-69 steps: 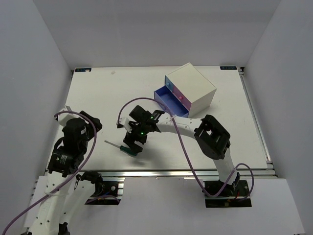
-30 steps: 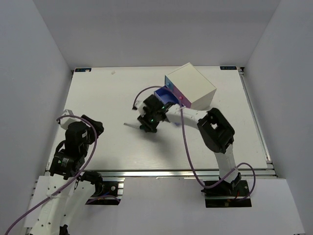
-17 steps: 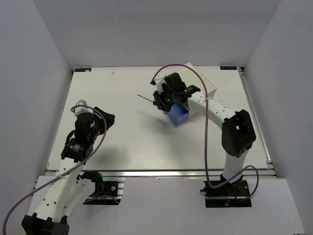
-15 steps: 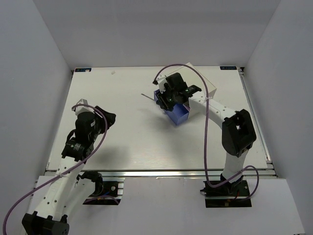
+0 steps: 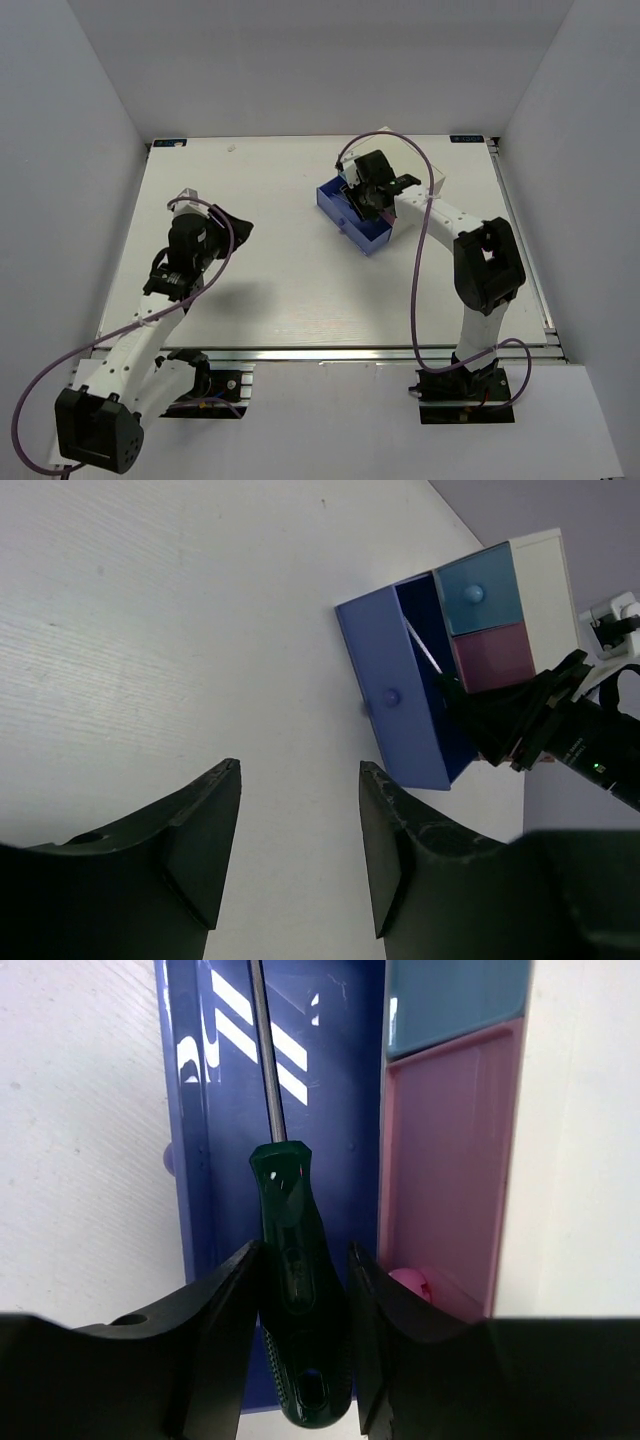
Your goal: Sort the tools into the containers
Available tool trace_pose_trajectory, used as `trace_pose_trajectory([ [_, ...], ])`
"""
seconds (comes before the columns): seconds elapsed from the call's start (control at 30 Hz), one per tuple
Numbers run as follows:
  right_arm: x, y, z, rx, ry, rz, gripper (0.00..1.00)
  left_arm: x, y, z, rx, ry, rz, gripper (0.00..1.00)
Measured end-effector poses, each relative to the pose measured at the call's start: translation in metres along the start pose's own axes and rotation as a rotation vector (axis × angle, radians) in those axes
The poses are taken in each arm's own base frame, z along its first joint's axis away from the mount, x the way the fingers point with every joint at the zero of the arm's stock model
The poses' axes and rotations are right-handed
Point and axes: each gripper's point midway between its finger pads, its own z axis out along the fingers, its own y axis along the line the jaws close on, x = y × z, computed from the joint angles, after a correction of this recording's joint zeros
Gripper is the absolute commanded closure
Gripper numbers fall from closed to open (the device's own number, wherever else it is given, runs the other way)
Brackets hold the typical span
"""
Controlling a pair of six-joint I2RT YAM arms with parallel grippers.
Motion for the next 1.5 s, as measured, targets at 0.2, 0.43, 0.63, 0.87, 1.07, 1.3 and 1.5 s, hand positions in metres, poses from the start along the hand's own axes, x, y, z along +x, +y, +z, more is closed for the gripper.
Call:
trace_pose_trajectory([
  [0.2, -0.006, 0.010, -0.003, -0.063, -0.012, 0.010, 0.54, 0.021, -0.010, 0.033, 0.069, 0.098, -0.035, 0.68],
  [0.43, -0.036, 0.027, -0.023, -0.223, -0.078, 0.015, 0.71, 0.084, -0.005, 0.088, 0.053, 0.328, -0.063, 0.87],
  [0.63, -0.072, -0.004, -0.061, -0.393, -0.241, 0.141, 0.66, 0.115, -0.043, 0.135, 0.136, 0.436, -0.058, 0.86],
  [0.87, -0.110, -0.123, -0.103, -0.264, -0.448, 0.266, 0.17, 0.158, -0.052, 0.178, 0.160, 0.548, -0.068, 0.81],
  [1.07, -0.089, -0.188, -0.079, -0.196, -0.451, 0.335, 0.19, 0.181, -0.059, 0.198, 0.179, 0.612, -0.069, 0.75],
  [1.3, -0.022, -0.215, -0.013, -0.254, -0.332, 0.475, 0.30, 0.191, -0.073, 0.210, 0.220, 0.643, -0.063, 0.74],
  [1.5, -0.028, -0.199, -0.018, -0.364, -0.367, 0.454, 0.63, 0.193, -0.085, 0.226, 0.246, 0.649, -0.059, 0.72],
])
